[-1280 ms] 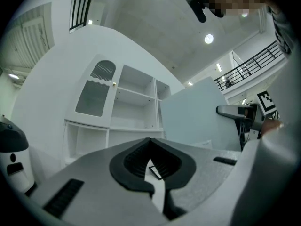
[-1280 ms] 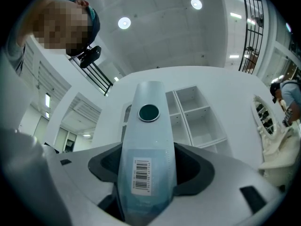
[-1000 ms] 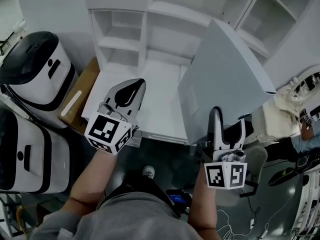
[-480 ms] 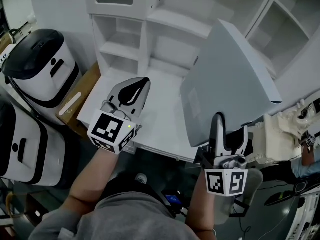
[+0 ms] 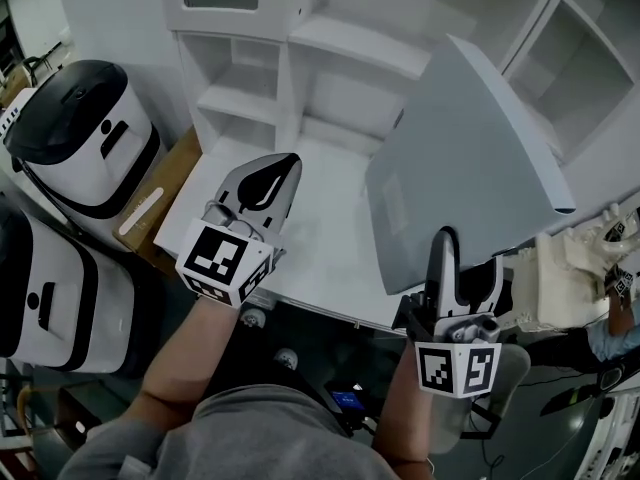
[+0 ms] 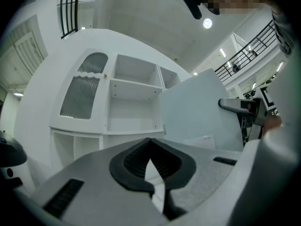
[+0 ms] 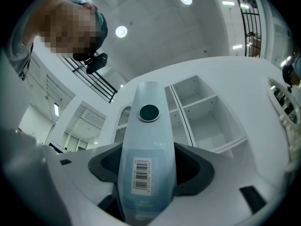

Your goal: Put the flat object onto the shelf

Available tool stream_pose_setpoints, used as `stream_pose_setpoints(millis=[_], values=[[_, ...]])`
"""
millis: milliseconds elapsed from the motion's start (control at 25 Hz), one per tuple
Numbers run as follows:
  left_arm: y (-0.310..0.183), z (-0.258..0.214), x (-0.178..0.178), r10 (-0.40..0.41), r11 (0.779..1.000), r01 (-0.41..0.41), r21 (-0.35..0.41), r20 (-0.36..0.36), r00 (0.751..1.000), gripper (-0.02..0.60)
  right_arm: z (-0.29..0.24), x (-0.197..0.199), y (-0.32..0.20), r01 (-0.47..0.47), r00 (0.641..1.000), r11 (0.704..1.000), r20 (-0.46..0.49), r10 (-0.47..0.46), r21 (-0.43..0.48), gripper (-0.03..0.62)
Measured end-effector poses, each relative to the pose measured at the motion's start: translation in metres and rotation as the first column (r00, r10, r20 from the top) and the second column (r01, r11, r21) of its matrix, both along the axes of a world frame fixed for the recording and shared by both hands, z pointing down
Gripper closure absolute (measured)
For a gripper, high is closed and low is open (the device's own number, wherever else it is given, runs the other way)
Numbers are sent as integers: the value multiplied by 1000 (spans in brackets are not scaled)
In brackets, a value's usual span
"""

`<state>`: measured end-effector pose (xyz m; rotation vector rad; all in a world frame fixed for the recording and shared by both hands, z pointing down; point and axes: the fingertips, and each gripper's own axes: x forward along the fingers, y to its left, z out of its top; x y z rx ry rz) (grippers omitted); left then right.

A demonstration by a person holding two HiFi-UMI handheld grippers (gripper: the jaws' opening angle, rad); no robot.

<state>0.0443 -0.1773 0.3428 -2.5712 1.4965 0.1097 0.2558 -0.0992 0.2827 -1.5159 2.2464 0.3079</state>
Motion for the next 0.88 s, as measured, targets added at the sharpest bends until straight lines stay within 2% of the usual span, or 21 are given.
stream_pose_setpoints(millis=[240,400,600,880], values=[[-34,0,-3,37,999,-37,-7,-9,999,575,-6,-7,-18,-53,998,999,-22,53,5,276],[-60,-7,-2,101,995,-101,5,-28,995,575,-20,-17,-28,-109,993,994,-49,110,32,276],[-102,-17,-8,169,986,-169,15,-33,985,575,-40,-35,-51,-170,983,983,-62,174,63,276],[-118,-37,-15,256,964,-253,77,-20,967,575,-63,-60,-42,-218,967,968,-103,231,127,276]])
